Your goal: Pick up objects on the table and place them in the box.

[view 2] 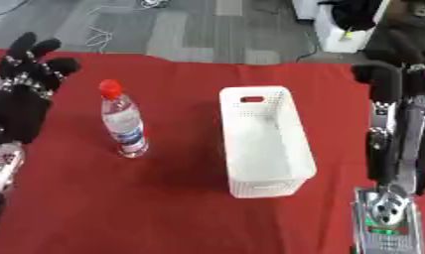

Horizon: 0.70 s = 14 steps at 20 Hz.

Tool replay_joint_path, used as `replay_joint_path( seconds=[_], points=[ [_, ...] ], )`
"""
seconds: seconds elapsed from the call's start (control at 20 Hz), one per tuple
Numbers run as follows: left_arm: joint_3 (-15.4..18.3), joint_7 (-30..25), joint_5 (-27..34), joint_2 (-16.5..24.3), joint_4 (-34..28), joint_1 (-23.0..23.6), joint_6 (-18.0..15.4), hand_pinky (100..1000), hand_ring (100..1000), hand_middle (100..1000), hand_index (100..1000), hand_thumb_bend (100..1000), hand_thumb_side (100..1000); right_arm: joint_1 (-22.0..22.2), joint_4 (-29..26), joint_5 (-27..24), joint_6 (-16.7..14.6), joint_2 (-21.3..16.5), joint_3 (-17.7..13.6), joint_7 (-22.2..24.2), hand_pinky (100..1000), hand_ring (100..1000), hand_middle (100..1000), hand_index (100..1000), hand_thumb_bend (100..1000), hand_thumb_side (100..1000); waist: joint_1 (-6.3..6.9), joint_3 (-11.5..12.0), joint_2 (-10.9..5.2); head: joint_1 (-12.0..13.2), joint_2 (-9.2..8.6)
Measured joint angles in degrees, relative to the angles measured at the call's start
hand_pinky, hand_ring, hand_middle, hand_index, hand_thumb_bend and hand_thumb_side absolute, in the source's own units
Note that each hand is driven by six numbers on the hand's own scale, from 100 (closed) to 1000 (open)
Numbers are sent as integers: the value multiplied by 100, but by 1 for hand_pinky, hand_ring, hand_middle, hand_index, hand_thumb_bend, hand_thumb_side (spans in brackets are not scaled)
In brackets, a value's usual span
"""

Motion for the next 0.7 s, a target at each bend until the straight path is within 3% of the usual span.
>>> replay_joint_path(
  seconds=[0.45,0.7],
  points=[
    [-119,-273,177,90,511,-222,108,920,845,882,1000,636,759,1,0,-53,-13,-5,31,59,638,611,669,872,592,905,27,-52,27,17,150],
    [-198,-491,207,191,756,-303,109,926,848,885,1000,631,777,1,0,-87,-16,-8,33,78,638,610,669,872,593,902,26,-107,54,11,150]
  ],
)
